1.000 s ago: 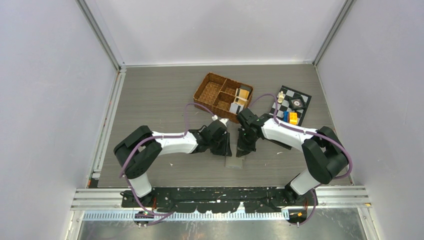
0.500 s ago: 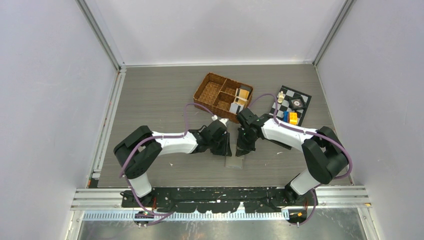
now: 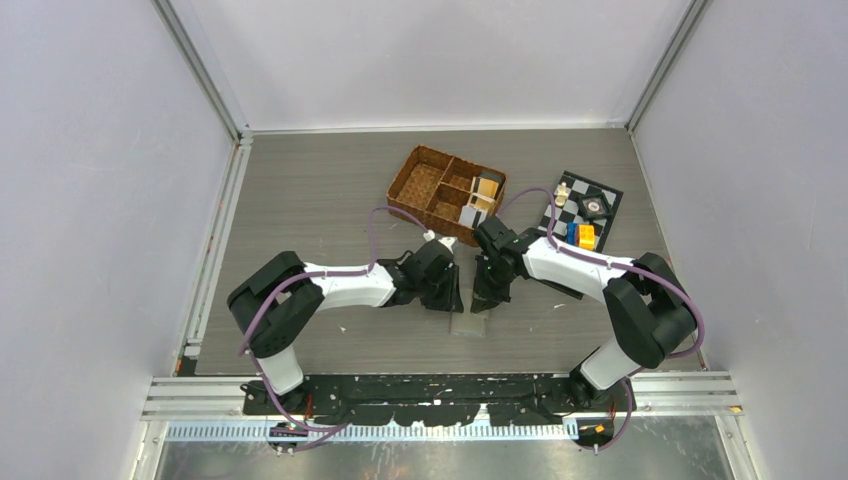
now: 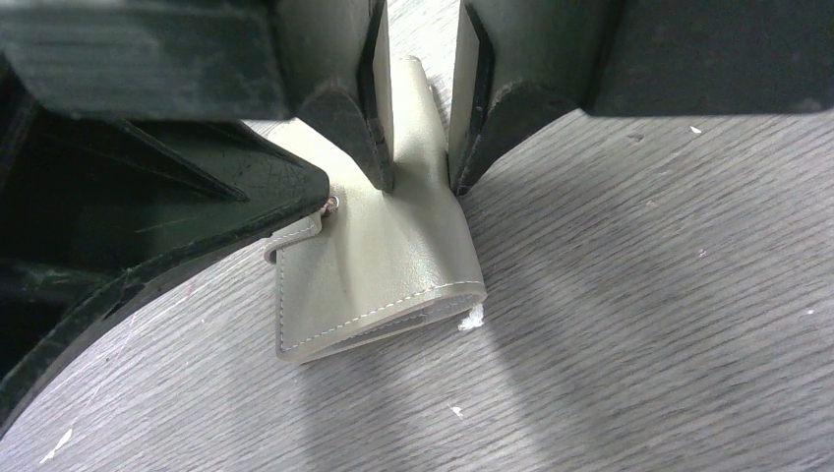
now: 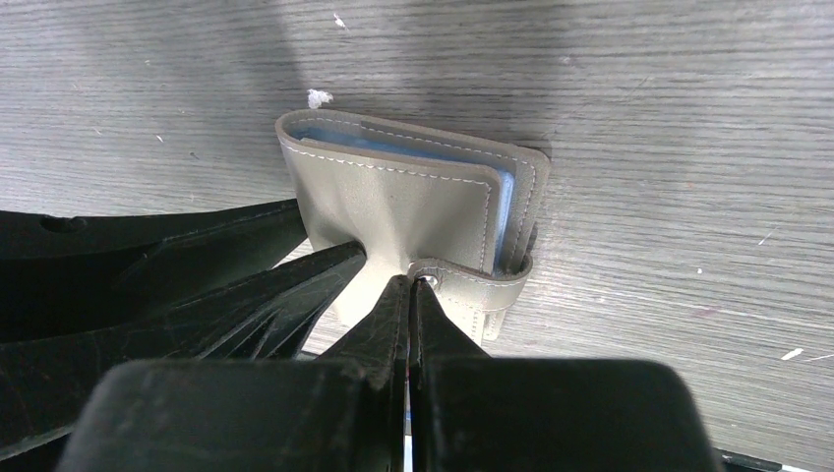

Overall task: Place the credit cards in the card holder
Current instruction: Close the card holder at the center of the board.

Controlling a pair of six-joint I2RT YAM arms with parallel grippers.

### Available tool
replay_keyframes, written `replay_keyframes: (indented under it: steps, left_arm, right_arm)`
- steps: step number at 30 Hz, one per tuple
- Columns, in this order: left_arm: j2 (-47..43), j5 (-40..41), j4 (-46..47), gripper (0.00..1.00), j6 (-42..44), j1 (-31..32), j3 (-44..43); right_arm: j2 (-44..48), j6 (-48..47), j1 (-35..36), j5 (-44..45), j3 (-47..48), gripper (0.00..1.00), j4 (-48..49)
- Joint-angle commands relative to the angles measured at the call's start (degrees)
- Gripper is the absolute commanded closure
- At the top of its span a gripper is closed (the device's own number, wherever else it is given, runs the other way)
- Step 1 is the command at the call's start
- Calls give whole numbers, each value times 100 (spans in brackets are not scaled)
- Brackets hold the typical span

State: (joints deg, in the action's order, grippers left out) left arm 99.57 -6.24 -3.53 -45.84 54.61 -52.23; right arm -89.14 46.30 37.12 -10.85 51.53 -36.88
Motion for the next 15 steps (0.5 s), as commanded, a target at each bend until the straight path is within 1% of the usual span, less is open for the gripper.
replay_keyframes:
  steps: [1, 15]
  left_arm:
    - [377, 236, -633, 76, 189, 67, 323]
    - [368, 229, -636, 77, 181, 67, 341]
  right_arm:
    - [-200, 98, 37, 57, -127, 100, 583]
    - [-533, 177, 38, 74, -245, 99, 672]
